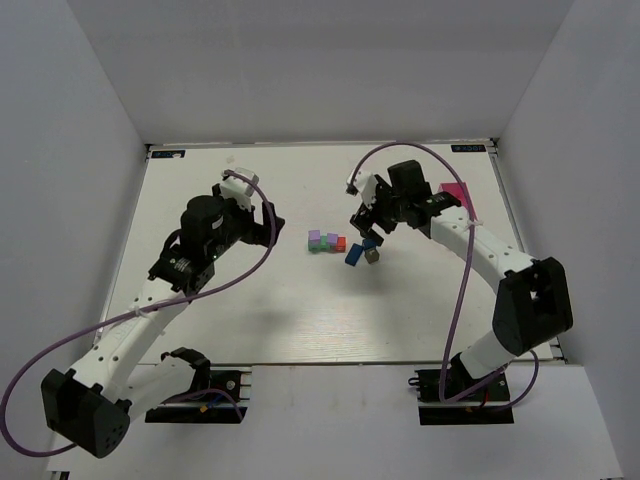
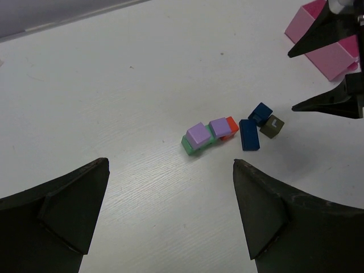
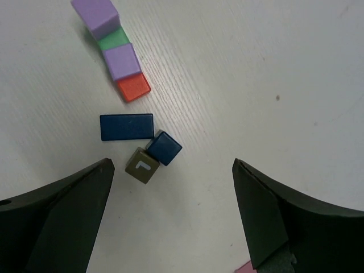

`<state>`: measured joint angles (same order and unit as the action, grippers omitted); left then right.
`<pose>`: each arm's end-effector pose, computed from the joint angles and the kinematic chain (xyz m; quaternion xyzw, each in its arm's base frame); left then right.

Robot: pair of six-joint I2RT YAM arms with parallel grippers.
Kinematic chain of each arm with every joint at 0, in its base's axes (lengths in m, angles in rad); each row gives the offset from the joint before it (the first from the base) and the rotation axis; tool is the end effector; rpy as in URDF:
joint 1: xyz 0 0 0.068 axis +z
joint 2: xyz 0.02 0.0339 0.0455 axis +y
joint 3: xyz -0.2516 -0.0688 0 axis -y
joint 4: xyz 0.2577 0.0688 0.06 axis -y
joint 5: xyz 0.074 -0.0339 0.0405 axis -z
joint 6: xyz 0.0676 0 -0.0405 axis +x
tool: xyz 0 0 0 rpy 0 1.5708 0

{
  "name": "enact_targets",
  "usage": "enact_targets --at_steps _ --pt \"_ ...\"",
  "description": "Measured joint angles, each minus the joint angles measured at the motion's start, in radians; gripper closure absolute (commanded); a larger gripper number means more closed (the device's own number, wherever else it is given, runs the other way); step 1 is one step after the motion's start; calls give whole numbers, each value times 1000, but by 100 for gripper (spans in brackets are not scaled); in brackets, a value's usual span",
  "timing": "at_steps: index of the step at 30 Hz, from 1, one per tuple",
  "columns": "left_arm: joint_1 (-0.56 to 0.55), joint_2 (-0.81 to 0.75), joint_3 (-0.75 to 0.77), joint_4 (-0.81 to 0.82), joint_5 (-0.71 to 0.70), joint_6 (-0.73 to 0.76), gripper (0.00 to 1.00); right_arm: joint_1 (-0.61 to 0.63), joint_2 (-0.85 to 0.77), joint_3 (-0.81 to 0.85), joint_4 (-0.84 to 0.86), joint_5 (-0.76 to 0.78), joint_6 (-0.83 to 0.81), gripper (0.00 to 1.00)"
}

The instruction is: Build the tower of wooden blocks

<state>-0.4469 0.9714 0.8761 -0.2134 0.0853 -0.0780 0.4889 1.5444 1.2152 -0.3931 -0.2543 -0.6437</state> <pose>0.2455 -0.1240 0.3135 0.1727 0.7884 -0.1862 0.5603 0.3286 0.1941 0.2463 -0.5291 0.7349 0.0836 0.4160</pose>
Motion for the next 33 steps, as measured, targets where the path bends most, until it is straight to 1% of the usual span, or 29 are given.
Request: enact_targets --at_steps 1,2,4,5,10,11,13,19,26,28,33 --pt "0 11 0 -1 -1 0 1 -8 2 -7 1 15 42 12" --pt "0 23 -1 -2 -1 0 1 -15 5 -13 3 30 78 16" --pt "0 36 -2 -5 -4 0 1 -24 9 -19 4 56 143 20" --pt "0 40 -2 -8 -5 2 1 -25 15 -19 5 70 171 26" --pt "0 43 -2 -12 -11 8 1 -25 61 -19 9 106 266 38" --pt "0 44 -2 -13 -11 10 1 -25 75 -18 10 110 278 38" --pt "0 47 -2 -13 -11 10 1 -25 106 -14 8 117 299 44" --pt "0 53 -2 -22 -10 11 1 -25 214 29 -1 140 333 46" --pt "0 53 -2 -22 0 11 1 -24 264 75 -23 146 352 46" --pt "0 53 -2 -22 2 11 1 -24 281 91 -23 147 356 45" --pt "0 53 -2 -22 4 11 1 -24 320 97 -27 147 361 45"
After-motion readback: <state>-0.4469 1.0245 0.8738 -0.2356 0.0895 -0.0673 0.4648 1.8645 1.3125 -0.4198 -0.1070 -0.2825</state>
